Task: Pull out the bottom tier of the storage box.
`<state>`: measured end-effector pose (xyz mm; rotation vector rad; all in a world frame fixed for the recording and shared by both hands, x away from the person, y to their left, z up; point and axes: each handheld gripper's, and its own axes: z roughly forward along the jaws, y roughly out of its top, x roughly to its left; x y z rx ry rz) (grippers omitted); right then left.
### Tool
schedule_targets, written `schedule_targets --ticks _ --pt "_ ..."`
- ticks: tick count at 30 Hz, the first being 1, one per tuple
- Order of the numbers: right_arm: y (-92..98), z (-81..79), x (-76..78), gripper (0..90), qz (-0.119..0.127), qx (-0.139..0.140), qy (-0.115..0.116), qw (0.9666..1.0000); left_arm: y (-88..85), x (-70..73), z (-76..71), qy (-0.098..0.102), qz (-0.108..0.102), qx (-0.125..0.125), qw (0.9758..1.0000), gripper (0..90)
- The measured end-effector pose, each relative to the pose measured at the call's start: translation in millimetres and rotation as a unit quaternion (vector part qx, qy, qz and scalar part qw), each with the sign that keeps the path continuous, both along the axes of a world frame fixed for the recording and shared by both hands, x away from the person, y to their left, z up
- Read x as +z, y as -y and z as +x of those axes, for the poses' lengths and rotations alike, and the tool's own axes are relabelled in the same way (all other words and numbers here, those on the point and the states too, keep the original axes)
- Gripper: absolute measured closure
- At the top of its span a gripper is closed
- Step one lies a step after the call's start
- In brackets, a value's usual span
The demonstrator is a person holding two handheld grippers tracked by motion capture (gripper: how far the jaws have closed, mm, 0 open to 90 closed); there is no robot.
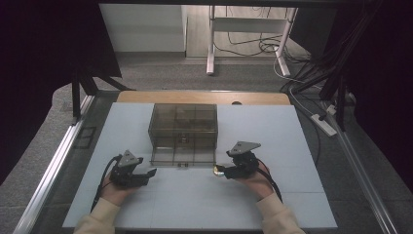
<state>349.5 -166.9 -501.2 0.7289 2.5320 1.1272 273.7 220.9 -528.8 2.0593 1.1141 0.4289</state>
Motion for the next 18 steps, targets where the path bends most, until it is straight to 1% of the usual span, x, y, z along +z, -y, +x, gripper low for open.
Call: schedule_targets --ticks 3,6,10,15,18 --pt "1.1 0.6 1.2 28.5 -0.003 0.001 -0.002 1.0 0.8 -1.8 -6.5 -0.006 -0.009 -0.007 0.9999 27.4" --pt "1.6 0.4 2.2 27.5 -0.004 0.002 0.0 1.0 2.1 -3.3 -12.0 -0.007 -0.009 -0.011 0.9999 27.2" --pt "1.2 0.3 3.2 25.9 -0.013 0.005 0.0 0.9999 3.1 -5.4 -17.5 -0.008 -0.008 -0.015 0.9998 26.3" --pt "0.9 0.2 4.5 24.9 -0.018 0.007 -0.001 0.9998 2.5 -8.6 -20.7 -0.01 -0.005 -0.015 0.9998 25.2" --pt "-0.7 0.2 4.2 24.4 -0.022 0.009 -0.01 0.9997 1.5 -8.7 -20.5 -0.01 -0.005 -0.012 0.9999 24.9"
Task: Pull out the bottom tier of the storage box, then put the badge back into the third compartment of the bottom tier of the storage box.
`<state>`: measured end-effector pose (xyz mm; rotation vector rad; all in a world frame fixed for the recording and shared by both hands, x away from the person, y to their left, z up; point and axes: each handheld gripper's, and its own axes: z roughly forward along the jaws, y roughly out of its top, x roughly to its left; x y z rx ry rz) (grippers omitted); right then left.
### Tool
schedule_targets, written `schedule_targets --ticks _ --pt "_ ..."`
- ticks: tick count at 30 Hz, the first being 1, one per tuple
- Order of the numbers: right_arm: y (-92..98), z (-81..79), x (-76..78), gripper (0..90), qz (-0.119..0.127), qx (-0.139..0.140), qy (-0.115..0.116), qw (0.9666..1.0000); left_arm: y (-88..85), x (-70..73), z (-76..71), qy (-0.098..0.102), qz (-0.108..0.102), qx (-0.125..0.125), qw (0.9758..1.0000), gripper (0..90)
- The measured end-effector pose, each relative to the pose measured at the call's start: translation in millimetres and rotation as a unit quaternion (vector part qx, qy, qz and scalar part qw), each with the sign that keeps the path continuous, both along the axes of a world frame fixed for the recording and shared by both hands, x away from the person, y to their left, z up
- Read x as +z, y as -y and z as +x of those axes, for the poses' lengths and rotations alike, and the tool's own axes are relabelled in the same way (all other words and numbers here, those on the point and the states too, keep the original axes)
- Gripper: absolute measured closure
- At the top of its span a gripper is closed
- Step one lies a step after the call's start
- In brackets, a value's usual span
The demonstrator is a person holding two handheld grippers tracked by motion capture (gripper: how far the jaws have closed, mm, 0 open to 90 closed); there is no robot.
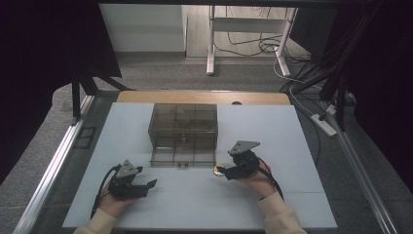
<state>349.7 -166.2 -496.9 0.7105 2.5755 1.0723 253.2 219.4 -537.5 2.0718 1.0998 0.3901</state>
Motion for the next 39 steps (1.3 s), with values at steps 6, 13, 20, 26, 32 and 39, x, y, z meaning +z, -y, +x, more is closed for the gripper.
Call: schedule_targets --ticks 6,13,20,26,32,39 --pt "-5.3 -0.4 1.2 22.0 -0.015 0.009 -0.011 0.9998 0.5 -0.9 0.3 -0.001 0.003 0.0 1.0 24.2" --pt "-11.8 -0.6 -2.8 21.3 -0.039 0.013 -0.02 0.999 2.4 -0.8 0.2 -0.001 0.004 -0.004 1.0 24.0" --pt "-18.5 0.5 -6.8 22.1 -0.054 0.019 -0.03 0.9979 3.5 -1.6 0.4 -0.001 0.008 -0.007 0.9999 23.9" --pt "-23.9 4.7 -13.1 22.0 -0.067 0.02 -0.052 0.9962 4.5 -2.4 0.7 -0.001 0.012 -0.009 0.9999 23.9" --pt "-27.2 7.9 -18.6 22.5 -0.079 0.02 -0.061 0.9948 3.5 -2.9 1.4 -0.001 0.011 -0.007 0.9999 24.0" --pt "-30.7 7.9 -21.8 24.6 -0.089 0.02 -0.064 0.9938 1.8 -1.6 0.7 0.011 0.012 0.004 0.9999 24.4"
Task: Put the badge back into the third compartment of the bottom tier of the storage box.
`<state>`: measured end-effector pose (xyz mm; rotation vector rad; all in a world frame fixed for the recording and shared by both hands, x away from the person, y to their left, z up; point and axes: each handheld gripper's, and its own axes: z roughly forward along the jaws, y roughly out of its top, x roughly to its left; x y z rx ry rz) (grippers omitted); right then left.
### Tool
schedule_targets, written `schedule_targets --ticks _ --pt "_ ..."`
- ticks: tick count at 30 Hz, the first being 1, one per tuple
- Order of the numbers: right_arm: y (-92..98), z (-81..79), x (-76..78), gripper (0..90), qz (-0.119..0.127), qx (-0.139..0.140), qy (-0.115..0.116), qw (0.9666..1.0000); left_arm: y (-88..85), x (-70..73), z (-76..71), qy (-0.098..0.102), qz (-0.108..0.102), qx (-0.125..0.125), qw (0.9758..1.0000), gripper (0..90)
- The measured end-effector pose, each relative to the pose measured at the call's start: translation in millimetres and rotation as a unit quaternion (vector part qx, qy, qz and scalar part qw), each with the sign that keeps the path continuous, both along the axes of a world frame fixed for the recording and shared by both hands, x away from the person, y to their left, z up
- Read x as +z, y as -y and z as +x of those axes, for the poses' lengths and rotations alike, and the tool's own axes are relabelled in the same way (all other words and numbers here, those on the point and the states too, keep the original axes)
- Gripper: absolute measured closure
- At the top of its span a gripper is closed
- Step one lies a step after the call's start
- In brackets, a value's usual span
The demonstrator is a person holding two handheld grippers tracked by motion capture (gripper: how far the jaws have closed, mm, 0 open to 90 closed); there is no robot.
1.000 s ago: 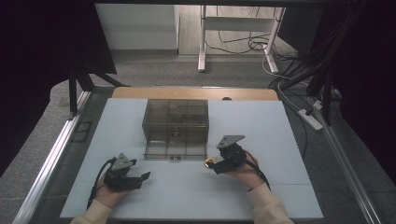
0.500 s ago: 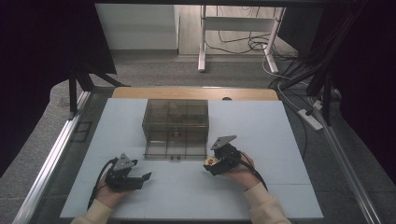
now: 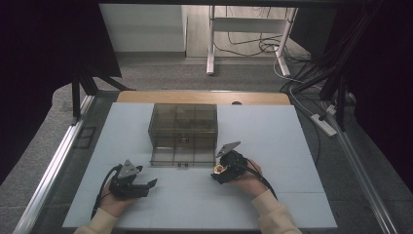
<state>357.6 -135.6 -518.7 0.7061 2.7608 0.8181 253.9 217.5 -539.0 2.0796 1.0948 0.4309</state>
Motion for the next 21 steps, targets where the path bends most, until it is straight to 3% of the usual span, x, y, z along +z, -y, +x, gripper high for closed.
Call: schedule_targets --ticks 7,16,21 --pt "0.7 -2.0 3.3 46.5 -0.001 0.002 -0.003 1.0 1.2 -1.1 -0.1 -0.001 0.004 -0.003 1.0 24.6" --pt "1.0 -2.0 4.4 46.9 -0.003 0.003 -0.006 1.0 0.2 -1.3 0.0 -0.001 0.002 -0.003 1.0 24.9" --pt "2.6 -3.6 5.8 46.9 -0.008 0.002 0.006 0.9999 -0.5 -1.3 0.0 -0.001 0.0 -0.003 1.0 25.0"
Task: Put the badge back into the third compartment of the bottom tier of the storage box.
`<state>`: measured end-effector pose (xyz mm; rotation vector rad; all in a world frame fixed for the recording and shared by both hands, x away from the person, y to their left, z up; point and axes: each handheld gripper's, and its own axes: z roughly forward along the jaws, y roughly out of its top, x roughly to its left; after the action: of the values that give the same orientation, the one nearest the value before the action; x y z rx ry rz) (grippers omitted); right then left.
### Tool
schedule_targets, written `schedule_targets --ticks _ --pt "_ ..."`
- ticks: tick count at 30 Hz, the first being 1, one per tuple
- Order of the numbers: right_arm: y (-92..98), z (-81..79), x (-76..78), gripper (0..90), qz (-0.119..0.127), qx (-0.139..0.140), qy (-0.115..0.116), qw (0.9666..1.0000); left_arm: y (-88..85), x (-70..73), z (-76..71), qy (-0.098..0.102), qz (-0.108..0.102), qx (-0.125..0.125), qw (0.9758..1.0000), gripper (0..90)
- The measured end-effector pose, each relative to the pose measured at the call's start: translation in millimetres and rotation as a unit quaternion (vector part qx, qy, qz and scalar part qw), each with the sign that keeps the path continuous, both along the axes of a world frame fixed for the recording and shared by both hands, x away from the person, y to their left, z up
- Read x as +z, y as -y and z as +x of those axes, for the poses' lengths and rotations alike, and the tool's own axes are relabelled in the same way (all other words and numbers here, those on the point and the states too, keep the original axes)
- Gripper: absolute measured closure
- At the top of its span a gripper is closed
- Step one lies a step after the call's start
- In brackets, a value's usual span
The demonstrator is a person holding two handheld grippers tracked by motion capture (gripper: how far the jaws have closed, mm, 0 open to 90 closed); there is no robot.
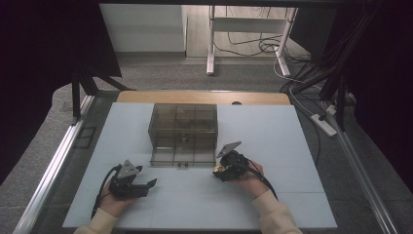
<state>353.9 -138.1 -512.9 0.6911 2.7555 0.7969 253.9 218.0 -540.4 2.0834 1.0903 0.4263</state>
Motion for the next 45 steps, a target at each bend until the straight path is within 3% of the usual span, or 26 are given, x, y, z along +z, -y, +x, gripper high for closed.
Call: schedule_targets --ticks 11,23,34,45 --pt "8.9 -0.6 8.6 46.9 0.02 -0.005 0.002 0.9998 1.2 -0.7 0.0 -0.002 0.003 -0.006 1.0 25.1" --pt "15.1 -3.0 20.5 46.9 0.051 -0.015 0.026 0.9982 2.2 -1.3 0.1 -0.004 0.004 -0.009 0.9999 24.9" --pt "19.3 -6.0 31.8 46.9 0.088 -0.021 0.048 0.9948 2.2 -1.2 0.0 -0.003 0.004 -0.009 0.9999 24.8" --pt "19.8 -10.8 40.7 46.9 0.13 -0.019 0.076 0.9884 2.7 -1.4 -0.1 -0.003 0.005 -0.01 0.9999 24.7"
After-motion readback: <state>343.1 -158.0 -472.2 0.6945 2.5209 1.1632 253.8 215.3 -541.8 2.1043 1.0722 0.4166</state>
